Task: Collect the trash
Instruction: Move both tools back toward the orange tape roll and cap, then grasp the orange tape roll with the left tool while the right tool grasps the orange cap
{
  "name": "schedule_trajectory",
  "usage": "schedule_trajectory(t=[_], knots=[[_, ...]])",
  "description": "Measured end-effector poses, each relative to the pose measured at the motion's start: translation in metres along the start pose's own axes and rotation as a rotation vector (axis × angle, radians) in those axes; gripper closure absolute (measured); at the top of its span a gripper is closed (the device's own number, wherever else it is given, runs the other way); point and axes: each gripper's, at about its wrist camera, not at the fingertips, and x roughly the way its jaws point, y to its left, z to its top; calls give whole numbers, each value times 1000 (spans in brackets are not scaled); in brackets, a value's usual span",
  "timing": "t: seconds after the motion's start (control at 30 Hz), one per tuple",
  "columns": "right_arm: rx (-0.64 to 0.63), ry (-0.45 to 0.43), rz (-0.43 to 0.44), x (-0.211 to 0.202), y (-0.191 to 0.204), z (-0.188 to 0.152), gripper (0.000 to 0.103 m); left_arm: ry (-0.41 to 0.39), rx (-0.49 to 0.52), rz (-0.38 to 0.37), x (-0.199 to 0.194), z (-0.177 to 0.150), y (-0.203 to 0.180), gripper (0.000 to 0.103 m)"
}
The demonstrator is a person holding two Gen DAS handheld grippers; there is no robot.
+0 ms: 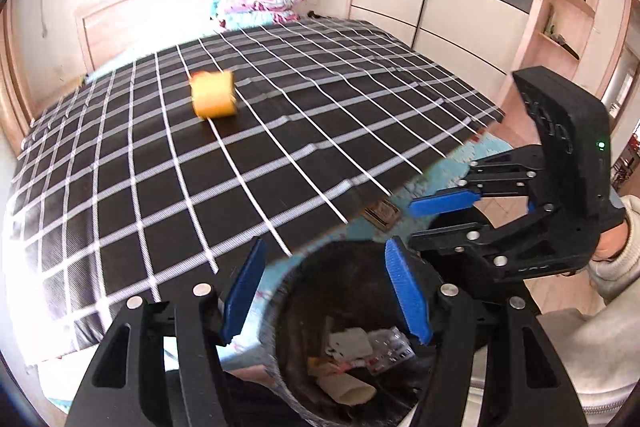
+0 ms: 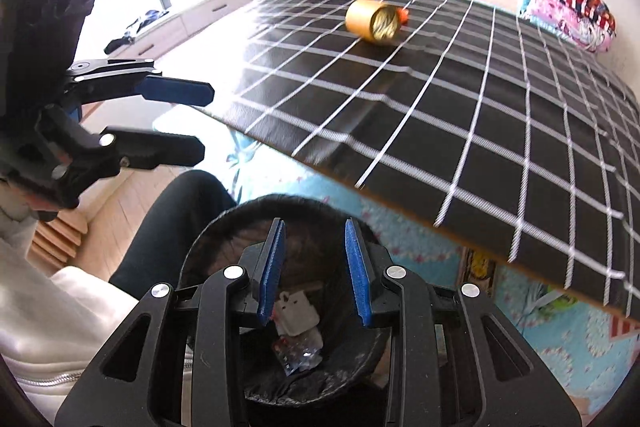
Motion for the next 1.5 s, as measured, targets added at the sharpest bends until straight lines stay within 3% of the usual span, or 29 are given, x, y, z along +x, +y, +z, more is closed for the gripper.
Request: schedule_trajectory(t=[0.53, 1.07, 1.37, 1.43, 1.47, 1.5], knots=[[-11, -75, -48, -7, -41, 53, 72, -68, 5, 100, 13, 60, 48, 43], [0, -109, -94, 11, -97, 101, 71, -42, 3, 128, 73, 111, 84, 43], [-6, -103, -89, 30, -117, 123, 71, 0, -7, 145, 105, 120, 95, 43], [-13, -97, -88, 35, -121, 128, 71, 8, -18, 149, 108, 121, 99, 46], [-16, -95, -87, 37, -122, 129, 71, 9, -27, 141, 109, 121, 102, 60], [-20, -91, -87, 40, -123, 132, 71, 11, -38, 133, 109, 121, 104, 65]])
